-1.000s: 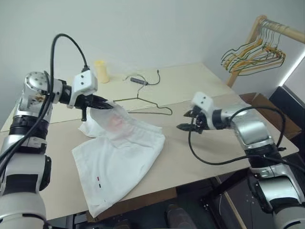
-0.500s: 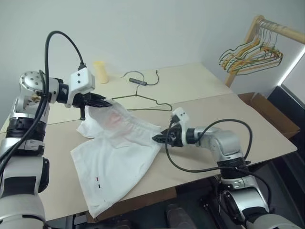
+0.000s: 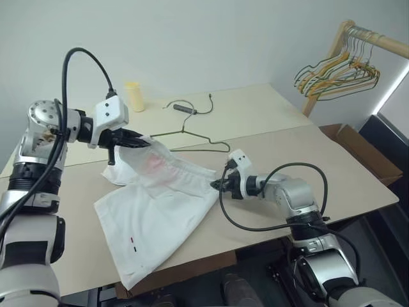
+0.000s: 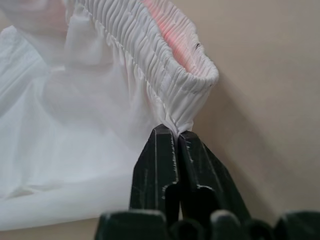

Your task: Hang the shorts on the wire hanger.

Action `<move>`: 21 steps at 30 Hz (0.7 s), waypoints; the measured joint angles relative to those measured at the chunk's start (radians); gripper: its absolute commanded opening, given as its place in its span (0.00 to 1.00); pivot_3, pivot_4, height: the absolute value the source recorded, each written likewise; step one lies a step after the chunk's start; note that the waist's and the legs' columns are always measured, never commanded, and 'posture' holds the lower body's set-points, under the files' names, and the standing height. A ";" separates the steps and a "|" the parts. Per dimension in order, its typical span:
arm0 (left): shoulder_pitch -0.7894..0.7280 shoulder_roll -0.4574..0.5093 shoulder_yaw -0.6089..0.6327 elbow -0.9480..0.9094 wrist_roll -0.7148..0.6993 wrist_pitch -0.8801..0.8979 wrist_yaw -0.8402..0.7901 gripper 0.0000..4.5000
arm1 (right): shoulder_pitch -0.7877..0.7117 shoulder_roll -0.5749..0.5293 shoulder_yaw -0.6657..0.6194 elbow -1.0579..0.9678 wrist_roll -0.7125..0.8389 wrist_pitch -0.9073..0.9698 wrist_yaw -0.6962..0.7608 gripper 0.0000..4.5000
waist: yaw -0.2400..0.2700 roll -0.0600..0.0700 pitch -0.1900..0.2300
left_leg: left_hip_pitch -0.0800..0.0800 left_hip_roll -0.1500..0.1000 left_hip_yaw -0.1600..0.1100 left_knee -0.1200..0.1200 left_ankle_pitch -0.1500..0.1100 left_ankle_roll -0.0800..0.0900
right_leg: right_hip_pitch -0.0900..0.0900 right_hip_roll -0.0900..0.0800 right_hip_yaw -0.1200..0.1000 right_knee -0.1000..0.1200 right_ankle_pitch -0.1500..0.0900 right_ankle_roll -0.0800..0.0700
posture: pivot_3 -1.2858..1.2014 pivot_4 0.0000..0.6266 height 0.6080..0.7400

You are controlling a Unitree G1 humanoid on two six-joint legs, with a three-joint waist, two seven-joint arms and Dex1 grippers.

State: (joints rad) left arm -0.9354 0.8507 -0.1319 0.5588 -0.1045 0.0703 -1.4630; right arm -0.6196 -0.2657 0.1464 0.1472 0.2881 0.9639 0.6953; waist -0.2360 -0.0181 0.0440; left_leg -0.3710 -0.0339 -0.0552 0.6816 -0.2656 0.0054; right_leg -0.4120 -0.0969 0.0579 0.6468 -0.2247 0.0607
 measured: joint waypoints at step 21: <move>0.066 0.044 0.007 -0.071 -0.038 0.042 -0.040 0.00 | 0.003 -0.205 0.033 0.019 -0.120 -0.308 -0.048 0.01 | -0.005 0.000 0.000 | 0.000 0.000 0.001 0.000 0.000 0.000 | 0.000 0.000 0.001 -0.005 0.000 0.000 | 0.44 0.00 1.00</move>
State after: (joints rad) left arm -0.8691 0.8946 -0.1251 0.4876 -0.1421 0.1121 -1.5026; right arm -0.6165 -0.4712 0.1798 0.1659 0.1678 0.6555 0.6476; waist -0.2408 -0.0185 0.0438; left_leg -0.3707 -0.0338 -0.0539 0.6817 -0.2656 0.0054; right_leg -0.4118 -0.0969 0.0591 0.6423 -0.2249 0.0611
